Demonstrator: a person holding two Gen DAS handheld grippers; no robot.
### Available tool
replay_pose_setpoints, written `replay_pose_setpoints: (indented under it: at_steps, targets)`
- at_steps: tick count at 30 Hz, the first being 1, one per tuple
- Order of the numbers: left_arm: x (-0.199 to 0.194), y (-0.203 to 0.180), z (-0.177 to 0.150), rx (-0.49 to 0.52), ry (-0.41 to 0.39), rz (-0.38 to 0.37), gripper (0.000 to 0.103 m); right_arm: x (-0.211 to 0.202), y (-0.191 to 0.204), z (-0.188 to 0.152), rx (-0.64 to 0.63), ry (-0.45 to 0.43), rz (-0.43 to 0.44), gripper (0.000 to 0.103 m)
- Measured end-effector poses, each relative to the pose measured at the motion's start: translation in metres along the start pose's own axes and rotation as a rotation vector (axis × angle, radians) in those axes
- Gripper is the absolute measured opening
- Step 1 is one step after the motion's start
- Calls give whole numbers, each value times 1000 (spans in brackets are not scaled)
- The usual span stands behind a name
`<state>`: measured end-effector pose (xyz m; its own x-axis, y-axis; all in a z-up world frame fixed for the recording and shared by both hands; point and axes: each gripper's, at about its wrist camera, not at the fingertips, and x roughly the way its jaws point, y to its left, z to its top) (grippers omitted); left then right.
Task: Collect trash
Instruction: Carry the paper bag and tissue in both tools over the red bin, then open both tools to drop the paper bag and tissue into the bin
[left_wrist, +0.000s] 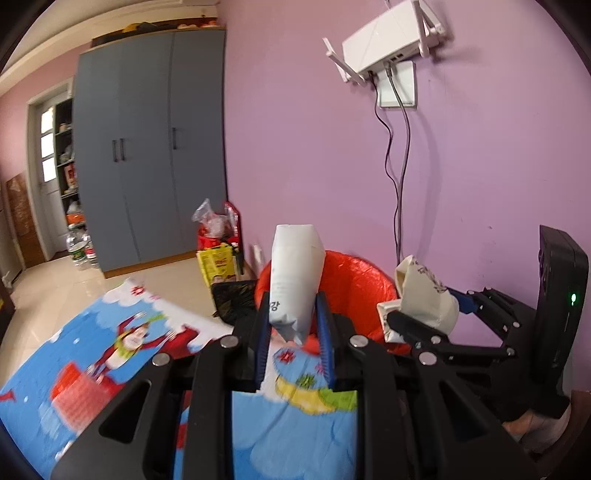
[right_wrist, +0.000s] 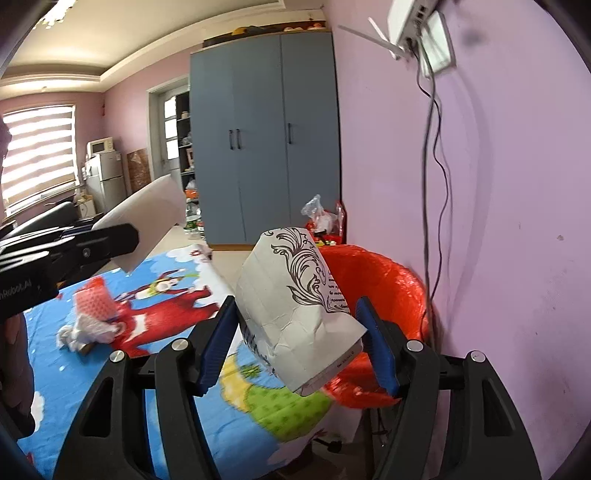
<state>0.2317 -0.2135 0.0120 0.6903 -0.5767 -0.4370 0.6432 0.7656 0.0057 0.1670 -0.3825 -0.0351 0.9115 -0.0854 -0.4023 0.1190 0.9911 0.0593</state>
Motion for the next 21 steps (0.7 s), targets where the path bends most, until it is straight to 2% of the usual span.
replay_pose_setpoints:
  at_steps: [10, 19, 21]
  targets:
    - [98, 1, 18, 9, 62, -83, 23, 63, -44, 4, 41, 26, -66, 63]
    - [175, 7, 35, 14, 91, -128, 24, 118, -61, -2, 27, 62, -82, 64]
    - [187, 11, 40, 6, 92, -119, 26, 126, -62, -1, 20, 68, -92, 75]
